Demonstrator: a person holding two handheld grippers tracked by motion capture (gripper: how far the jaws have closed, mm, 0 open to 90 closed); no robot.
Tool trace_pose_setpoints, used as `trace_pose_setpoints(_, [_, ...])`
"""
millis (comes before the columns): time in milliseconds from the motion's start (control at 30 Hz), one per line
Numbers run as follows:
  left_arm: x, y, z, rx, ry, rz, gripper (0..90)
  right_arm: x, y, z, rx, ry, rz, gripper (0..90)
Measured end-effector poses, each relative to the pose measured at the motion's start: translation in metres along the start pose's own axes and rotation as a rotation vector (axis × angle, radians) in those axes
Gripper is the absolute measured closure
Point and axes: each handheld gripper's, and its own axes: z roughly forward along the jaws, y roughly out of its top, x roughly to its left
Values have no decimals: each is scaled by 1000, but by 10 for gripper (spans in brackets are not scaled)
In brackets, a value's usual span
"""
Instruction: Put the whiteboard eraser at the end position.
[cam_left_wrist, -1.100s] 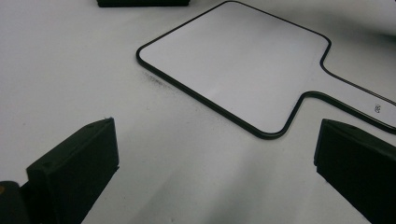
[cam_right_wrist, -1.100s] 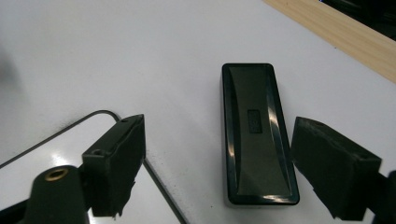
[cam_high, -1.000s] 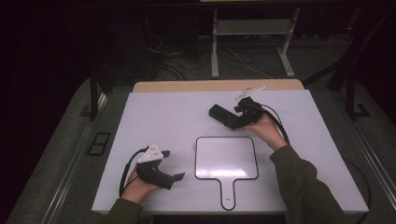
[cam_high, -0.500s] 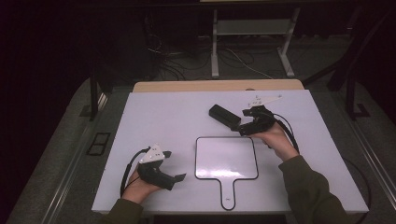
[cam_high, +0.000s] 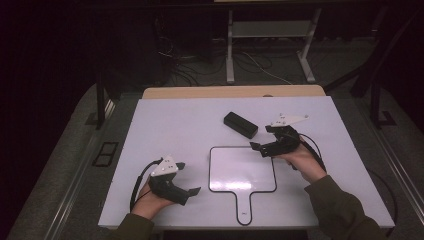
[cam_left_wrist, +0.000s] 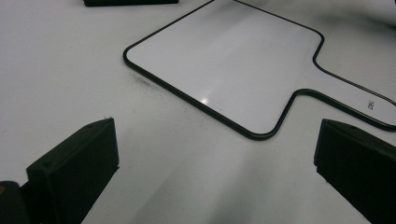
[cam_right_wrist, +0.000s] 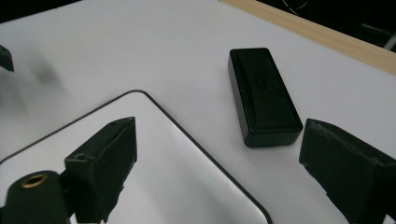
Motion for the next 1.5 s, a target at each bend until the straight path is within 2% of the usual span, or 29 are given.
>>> trace_pose_setpoints(300, [0, 0, -2, -2, 9, 4, 0, 7, -23, -13, -10, -45, 22, 98])
trace_pose_setpoints(600, [-1, 0, -3, -3, 9, 1, 0, 11, -41, -31, -37, -50, 25, 98])
trace_pose_setpoints(800, [-1, 0, -3, -3, 8, 0, 0, 13, -53, -36, -41, -56, 26, 98])
trace_pose_setpoints(1133, [0, 0, -4, 0, 9, -1, 0, 13, -73, -47, -41, -57, 52, 98])
trace_pose_setpoints(1500, [0, 0, -4, 2, 9, -1, 0, 12, -97, -68, -39, -54, 73, 99])
